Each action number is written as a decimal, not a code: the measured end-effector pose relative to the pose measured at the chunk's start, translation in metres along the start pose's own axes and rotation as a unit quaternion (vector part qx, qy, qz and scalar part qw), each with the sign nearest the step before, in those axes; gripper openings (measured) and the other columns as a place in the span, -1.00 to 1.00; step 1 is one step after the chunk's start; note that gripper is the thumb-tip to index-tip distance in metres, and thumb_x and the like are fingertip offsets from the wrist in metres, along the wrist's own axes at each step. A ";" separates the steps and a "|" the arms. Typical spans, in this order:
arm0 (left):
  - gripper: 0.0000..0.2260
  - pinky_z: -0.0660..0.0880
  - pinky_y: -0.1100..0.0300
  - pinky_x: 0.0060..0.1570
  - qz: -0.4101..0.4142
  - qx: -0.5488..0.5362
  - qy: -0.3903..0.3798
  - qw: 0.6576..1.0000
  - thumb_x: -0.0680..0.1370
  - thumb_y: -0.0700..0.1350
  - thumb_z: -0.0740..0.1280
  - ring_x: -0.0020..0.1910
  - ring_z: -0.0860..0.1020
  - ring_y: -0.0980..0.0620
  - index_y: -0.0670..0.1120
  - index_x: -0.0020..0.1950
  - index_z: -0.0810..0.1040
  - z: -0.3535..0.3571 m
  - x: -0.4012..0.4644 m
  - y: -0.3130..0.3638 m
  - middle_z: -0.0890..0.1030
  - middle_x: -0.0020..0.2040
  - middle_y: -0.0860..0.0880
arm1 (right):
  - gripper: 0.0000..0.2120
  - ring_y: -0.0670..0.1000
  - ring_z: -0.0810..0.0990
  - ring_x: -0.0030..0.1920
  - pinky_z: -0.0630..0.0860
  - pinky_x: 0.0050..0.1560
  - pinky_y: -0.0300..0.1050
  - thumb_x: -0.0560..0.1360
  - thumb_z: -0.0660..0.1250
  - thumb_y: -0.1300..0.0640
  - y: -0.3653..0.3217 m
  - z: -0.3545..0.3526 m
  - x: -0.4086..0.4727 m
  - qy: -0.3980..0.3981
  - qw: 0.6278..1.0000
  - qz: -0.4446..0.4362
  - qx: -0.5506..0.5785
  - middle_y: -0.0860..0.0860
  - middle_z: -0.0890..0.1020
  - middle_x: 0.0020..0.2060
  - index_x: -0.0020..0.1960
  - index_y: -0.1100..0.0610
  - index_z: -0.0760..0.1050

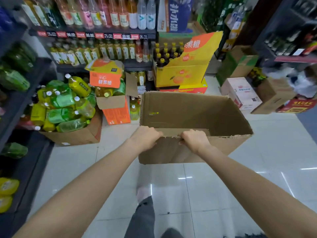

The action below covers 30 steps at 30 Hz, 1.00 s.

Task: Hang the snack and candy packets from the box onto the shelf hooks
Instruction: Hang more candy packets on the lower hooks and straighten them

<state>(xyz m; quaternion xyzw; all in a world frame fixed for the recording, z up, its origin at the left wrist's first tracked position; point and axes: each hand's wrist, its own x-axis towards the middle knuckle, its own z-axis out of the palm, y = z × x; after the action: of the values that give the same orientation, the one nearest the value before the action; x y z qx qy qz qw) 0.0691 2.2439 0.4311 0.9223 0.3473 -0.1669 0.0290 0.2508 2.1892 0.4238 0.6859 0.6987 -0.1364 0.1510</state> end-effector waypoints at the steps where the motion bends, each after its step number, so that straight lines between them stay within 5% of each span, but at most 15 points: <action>1: -0.70 0.46 0.05 0.00 0.009 0.001 -0.010 1.000 0.58 -0.12 0.18 0.16 0.53 -0.19 0.00 0.31 0.41 0.006 0.022 -0.011 0.56 0.18 -0.14 | -0.79 0.20 0.57 0.10 0.34 -0.14 -0.12 0.60 0.20 0.03 0.006 0.003 0.023 -0.003 1.000 0.001 -0.003 0.13 0.61 0.08 0.14 0.05 0.53; 9: -0.61 0.46 0.05 -0.01 0.031 -0.050 -0.101 0.993 0.53 -0.28 0.26 0.16 0.54 -0.20 -0.02 0.33 0.39 0.052 0.185 -0.063 0.56 0.16 -0.16 | -0.71 0.11 0.60 -0.01 0.40 -0.17 -0.12 0.65 0.07 0.13 0.067 0.032 0.174 -0.040 0.998 -0.010 -0.042 0.07 0.62 0.01 0.30 0.03 0.44; 13: -0.58 0.46 0.02 0.05 0.037 -0.059 -0.130 0.989 0.56 -0.33 0.18 0.19 0.52 -0.21 -0.04 0.38 0.36 0.083 0.260 -0.067 0.54 0.18 -0.17 | -0.69 0.04 0.55 -0.18 0.54 -0.13 -0.13 0.62 0.16 0.21 0.104 0.069 0.241 -0.074 0.996 -0.012 -0.050 0.01 0.56 -0.15 0.32 -0.02 0.41; 25: -0.60 0.48 0.01 -0.01 -0.009 -0.104 -0.164 0.981 0.56 -0.31 0.16 0.16 0.53 -0.23 -0.02 0.36 0.37 0.172 0.434 -0.068 0.55 0.15 -0.16 | -0.51 0.08 0.61 0.08 0.35 -0.20 -0.14 0.55 0.16 0.33 0.199 0.153 0.393 -0.106 0.990 -0.028 -0.089 -0.01 0.60 0.06 0.36 -0.11 0.35; 30: -0.66 0.50 -0.04 0.00 -0.043 -0.126 -0.187 0.973 0.57 -0.27 0.17 0.13 0.55 -0.26 -0.03 0.33 0.36 0.200 0.458 -0.070 0.55 0.14 -0.18 | -0.66 0.09 0.59 0.11 0.34 -0.14 -0.13 0.55 0.24 0.26 0.206 0.176 0.432 -0.132 0.985 -0.045 -0.105 0.02 0.59 0.10 0.28 0.02 0.42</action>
<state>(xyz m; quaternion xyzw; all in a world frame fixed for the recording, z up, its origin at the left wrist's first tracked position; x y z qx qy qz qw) 0.2881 2.5521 0.0965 0.8478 0.3934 -0.2927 0.2020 0.4550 2.5201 0.0942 0.6097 0.7133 -0.1583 0.3072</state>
